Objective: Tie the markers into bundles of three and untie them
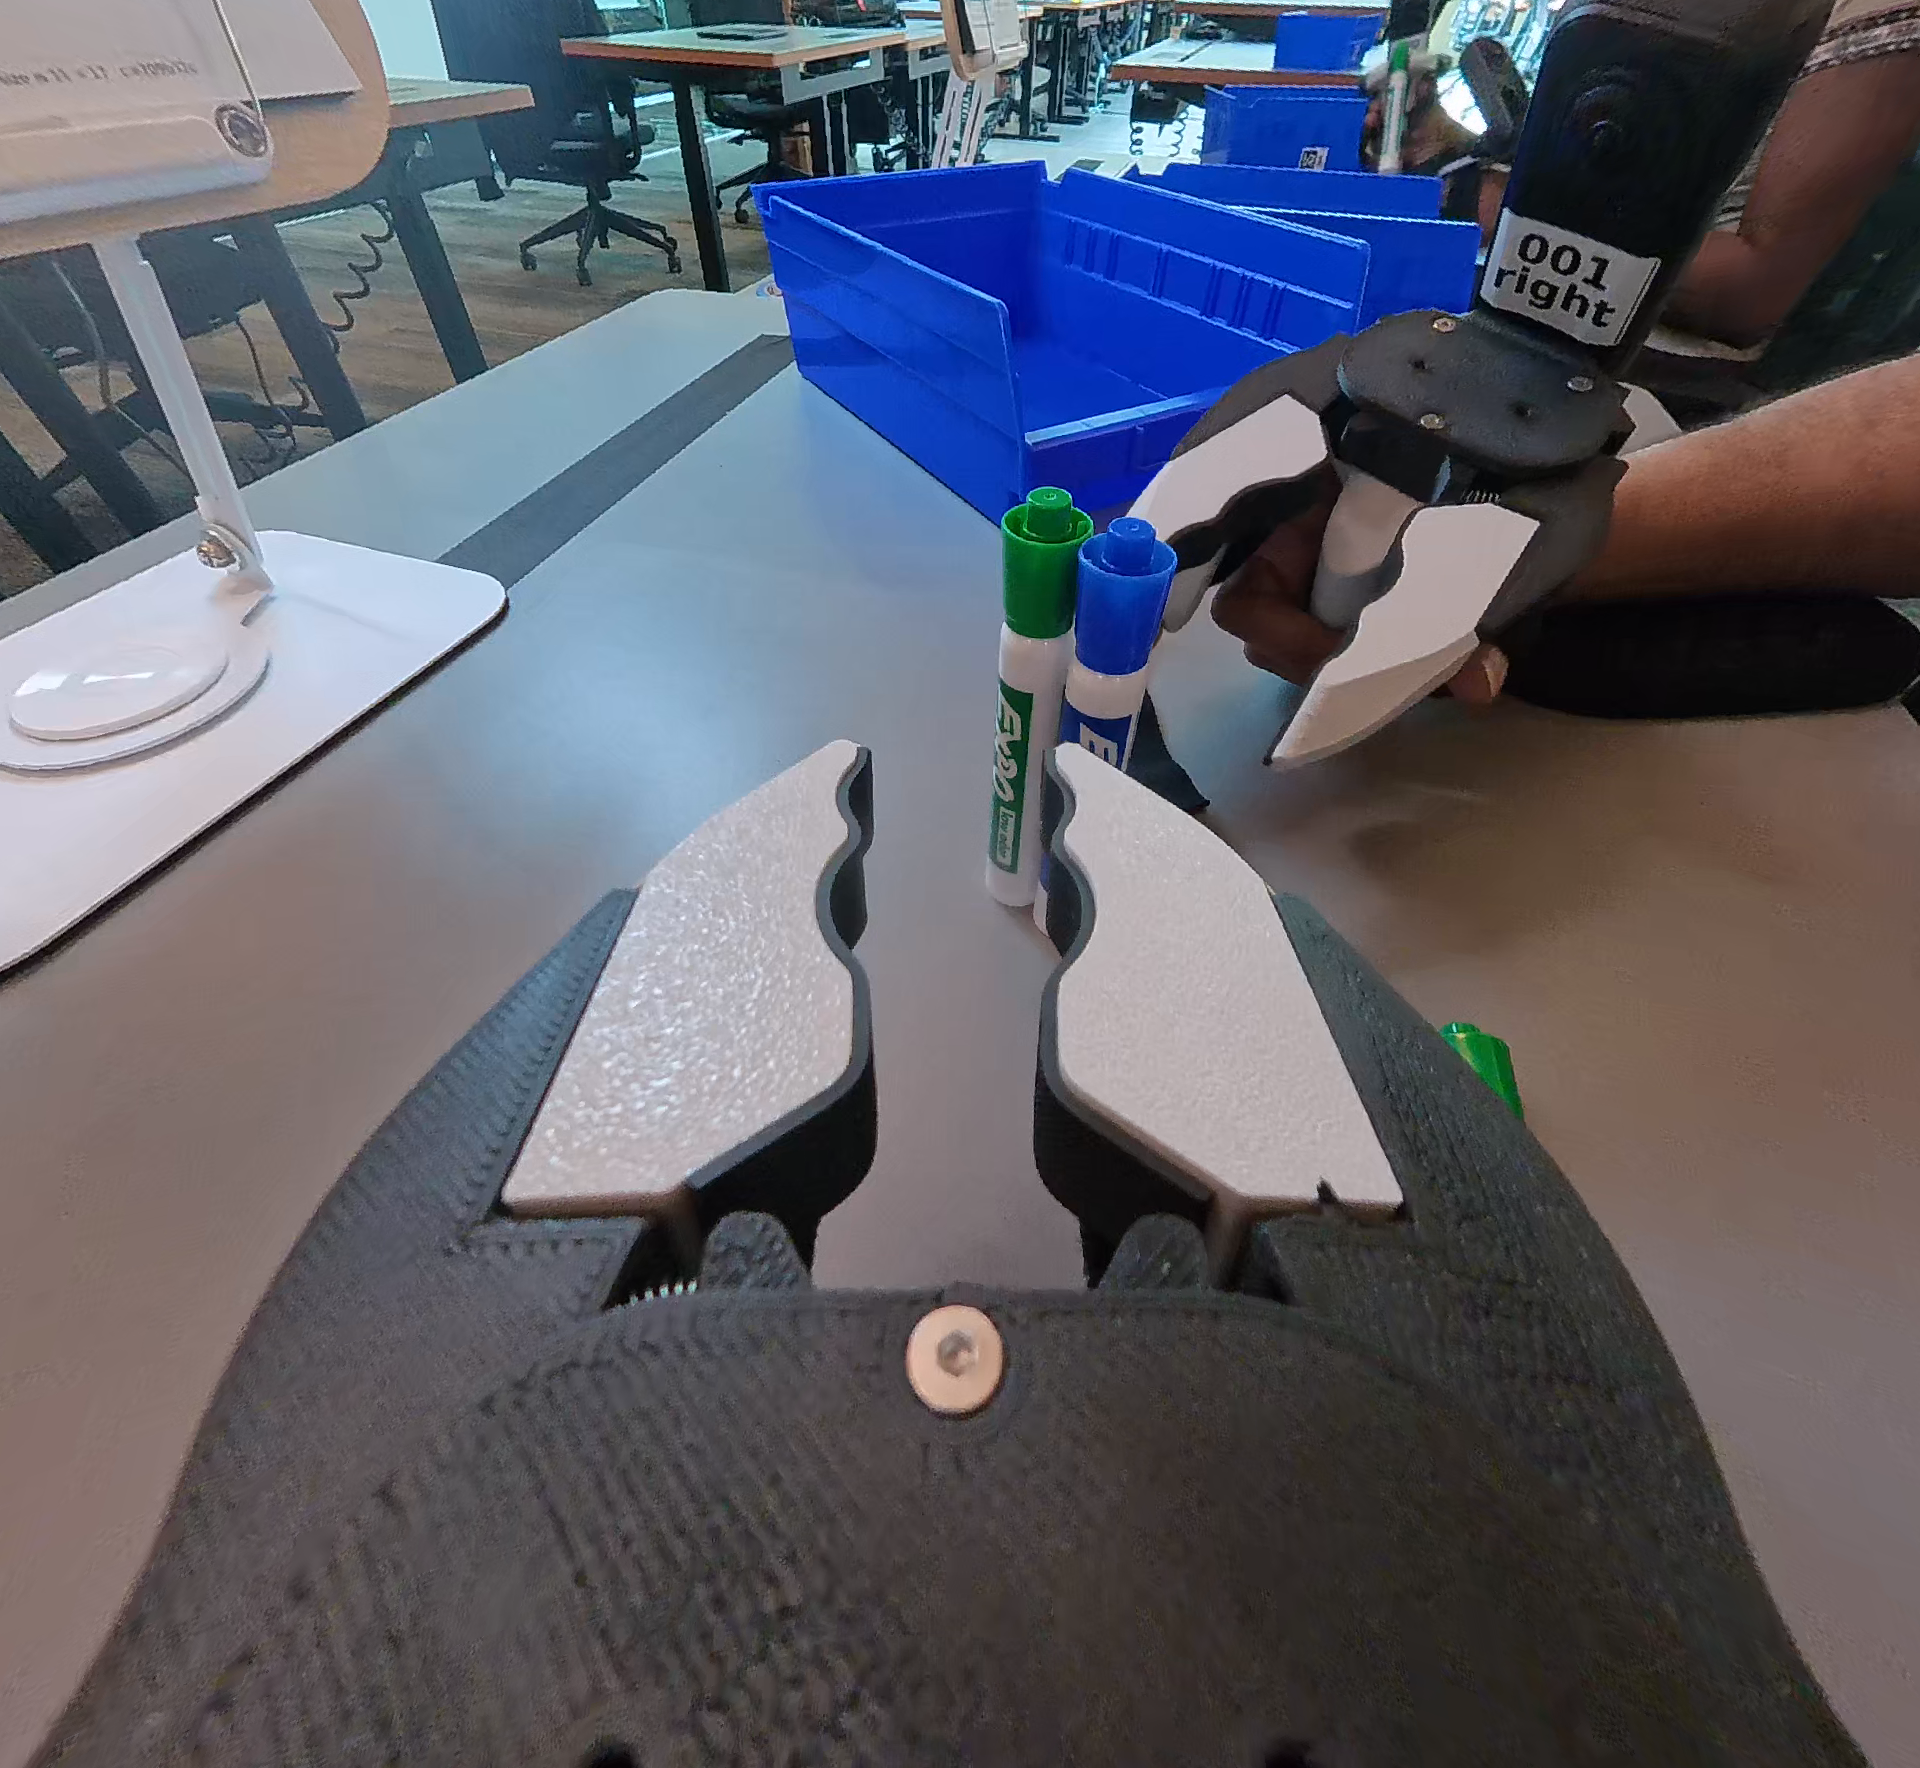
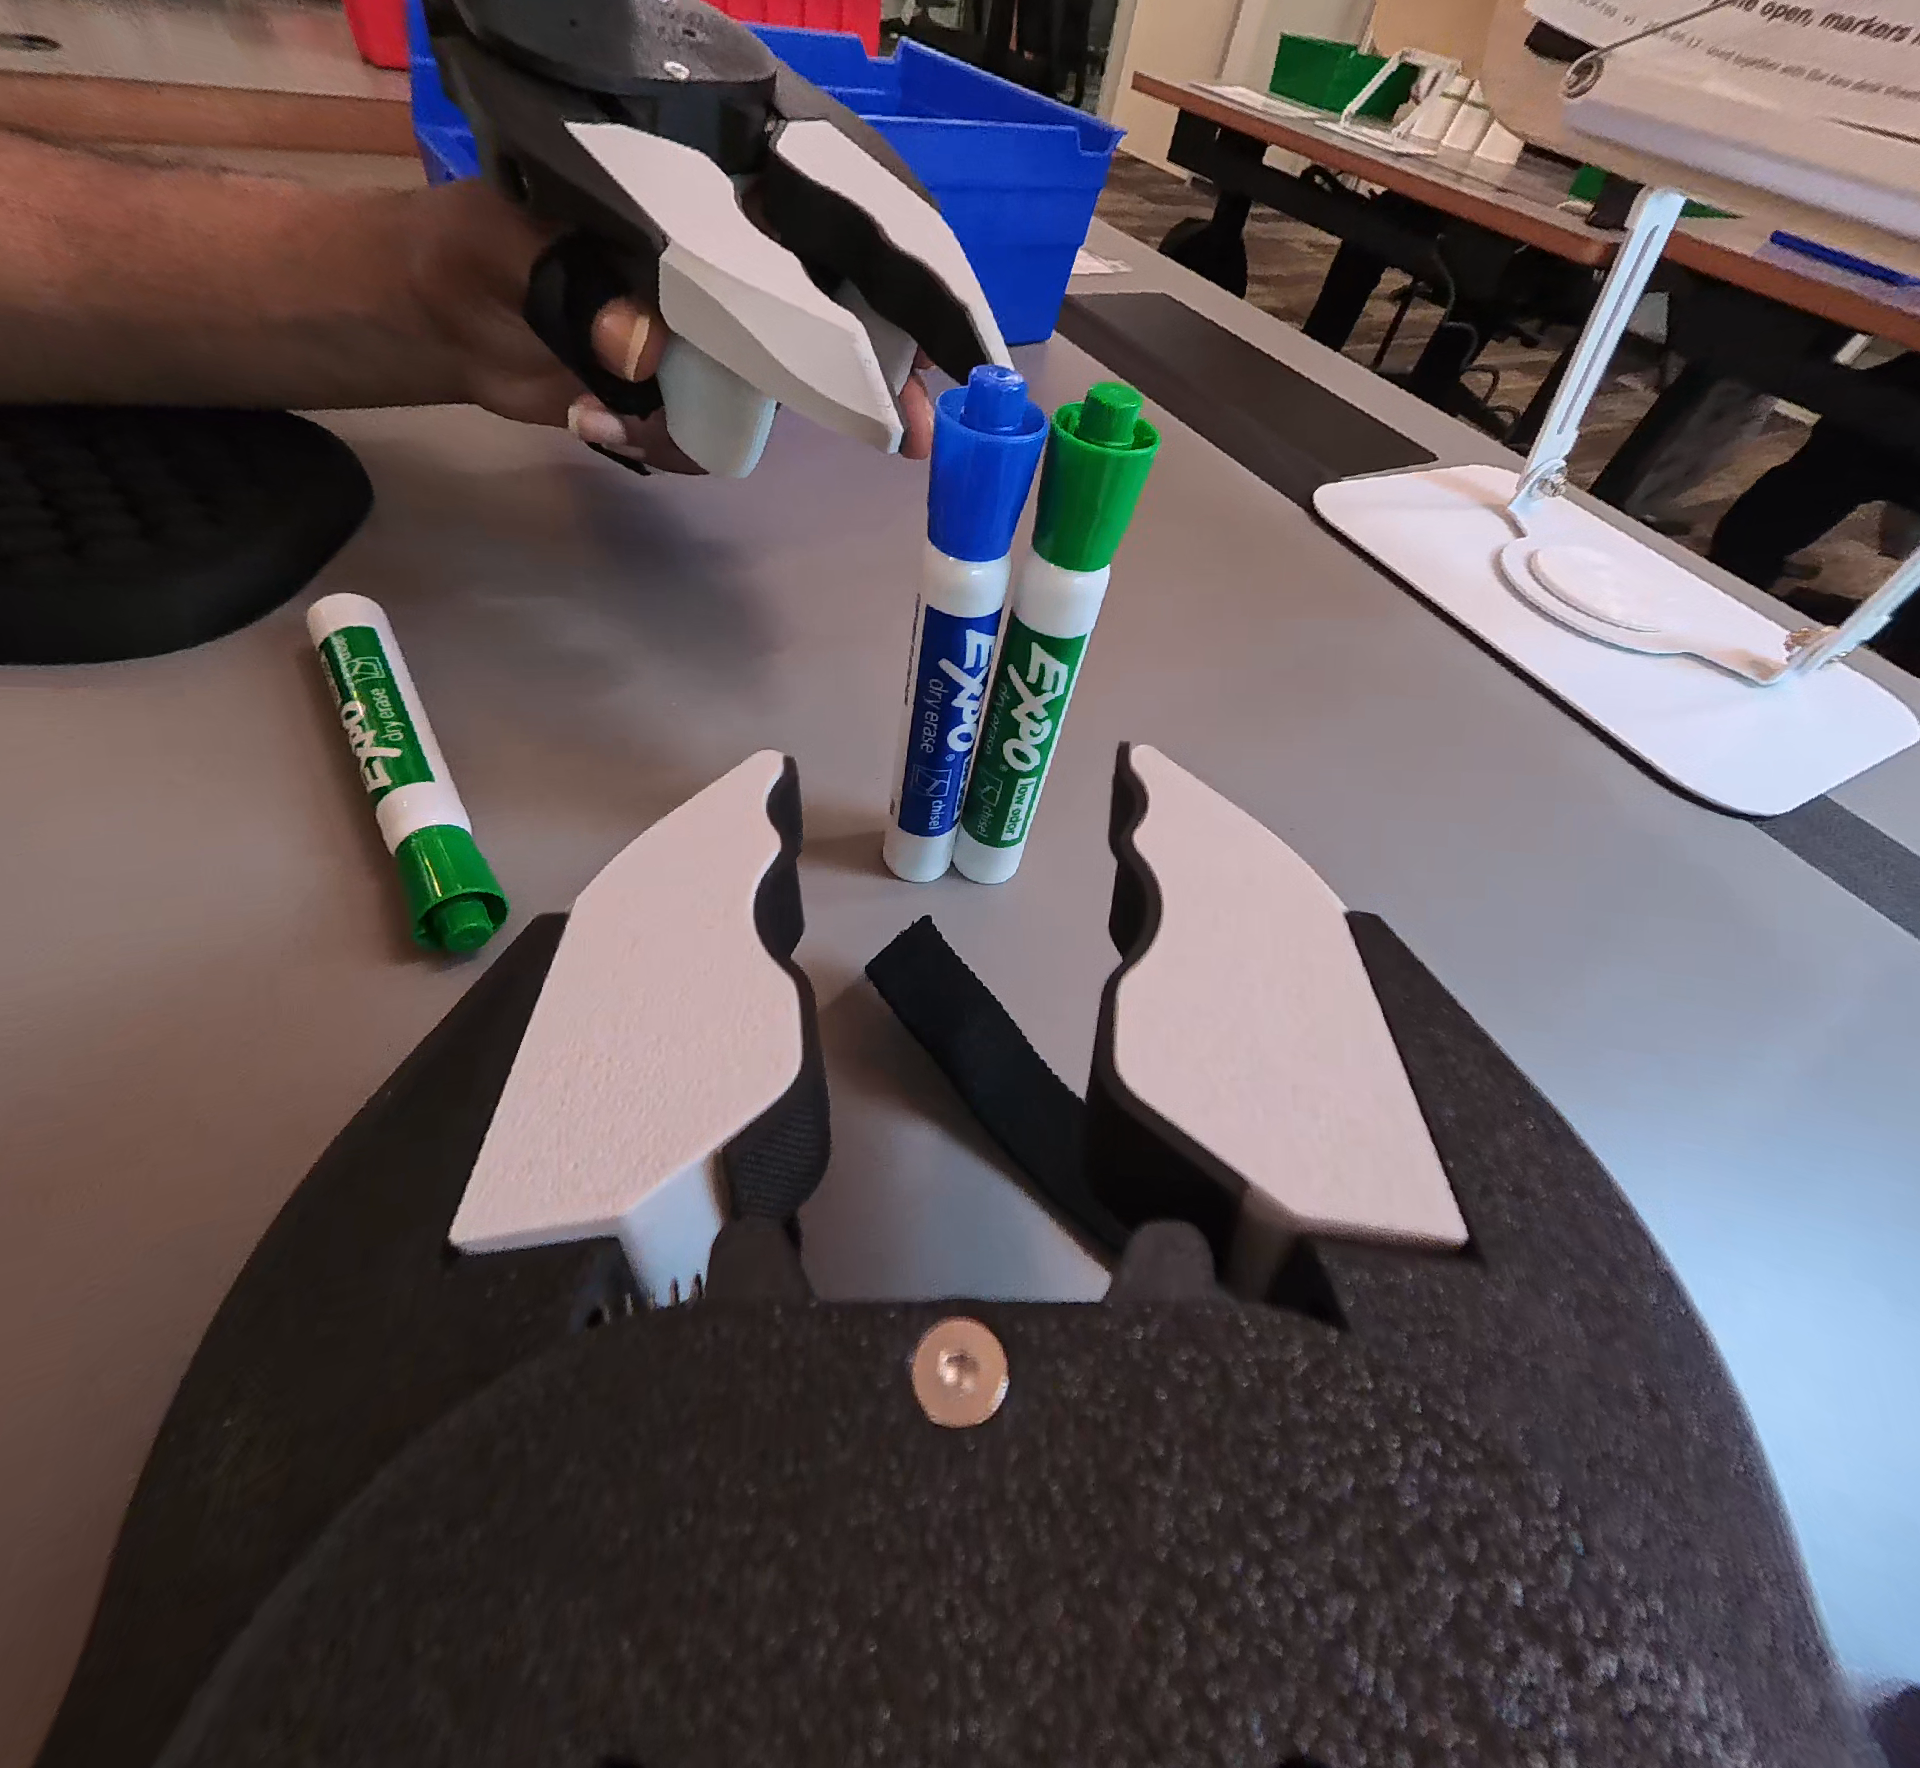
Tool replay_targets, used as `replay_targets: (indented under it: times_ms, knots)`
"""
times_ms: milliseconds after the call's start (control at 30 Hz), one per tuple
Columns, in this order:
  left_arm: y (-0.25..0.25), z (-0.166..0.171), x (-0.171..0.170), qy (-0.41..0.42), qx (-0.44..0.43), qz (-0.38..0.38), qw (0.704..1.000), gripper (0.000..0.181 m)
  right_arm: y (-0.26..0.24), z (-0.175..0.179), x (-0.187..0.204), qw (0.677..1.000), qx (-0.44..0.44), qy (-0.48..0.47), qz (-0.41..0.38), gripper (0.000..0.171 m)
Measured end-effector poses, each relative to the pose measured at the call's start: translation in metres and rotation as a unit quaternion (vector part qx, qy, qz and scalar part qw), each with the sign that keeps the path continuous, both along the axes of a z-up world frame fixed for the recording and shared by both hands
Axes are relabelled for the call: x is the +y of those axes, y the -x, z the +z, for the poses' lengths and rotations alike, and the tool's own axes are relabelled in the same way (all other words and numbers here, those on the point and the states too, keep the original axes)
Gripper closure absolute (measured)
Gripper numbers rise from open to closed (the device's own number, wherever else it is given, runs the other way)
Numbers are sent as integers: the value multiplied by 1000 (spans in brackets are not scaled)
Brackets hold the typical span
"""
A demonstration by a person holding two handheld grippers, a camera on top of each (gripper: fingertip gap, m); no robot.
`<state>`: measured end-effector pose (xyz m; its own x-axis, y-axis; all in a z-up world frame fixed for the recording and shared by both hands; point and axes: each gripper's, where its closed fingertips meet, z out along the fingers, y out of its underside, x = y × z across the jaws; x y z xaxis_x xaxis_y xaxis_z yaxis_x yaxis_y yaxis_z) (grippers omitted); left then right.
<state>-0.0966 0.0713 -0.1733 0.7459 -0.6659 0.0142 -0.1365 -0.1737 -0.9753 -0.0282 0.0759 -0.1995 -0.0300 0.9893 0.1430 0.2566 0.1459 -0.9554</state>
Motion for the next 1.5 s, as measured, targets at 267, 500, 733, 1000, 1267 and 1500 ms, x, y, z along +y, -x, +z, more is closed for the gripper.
replay_targets:
  times_ms: [267,500,733,1000,1267,1500]
  knots:
    - [-1,-1,0,2,1,-2,1000,150,-1,0,2,1000,2,7,-5,113]
    - [-2,-1,-1,2,0,-6,1000,150,-1,-2,2,1000,-3,9,-2,113]
    - [-4,-1,-4,5,-6,-19,1000,149,-22,-8,26,994,-97,-51,-5,116]
    - [-4,-5,-3,14,-9,-26,1000,149,-89,-20,86,970,-212,10,-116,128]
    - [-8,-8,-6,16,-11,-43,999,149,-92,-47,95,951,-245,106,-154,126]
    - [-9,-6,-8,12,-14,-51,999,149,-74,-39,75,969,-213,108,-71,169]
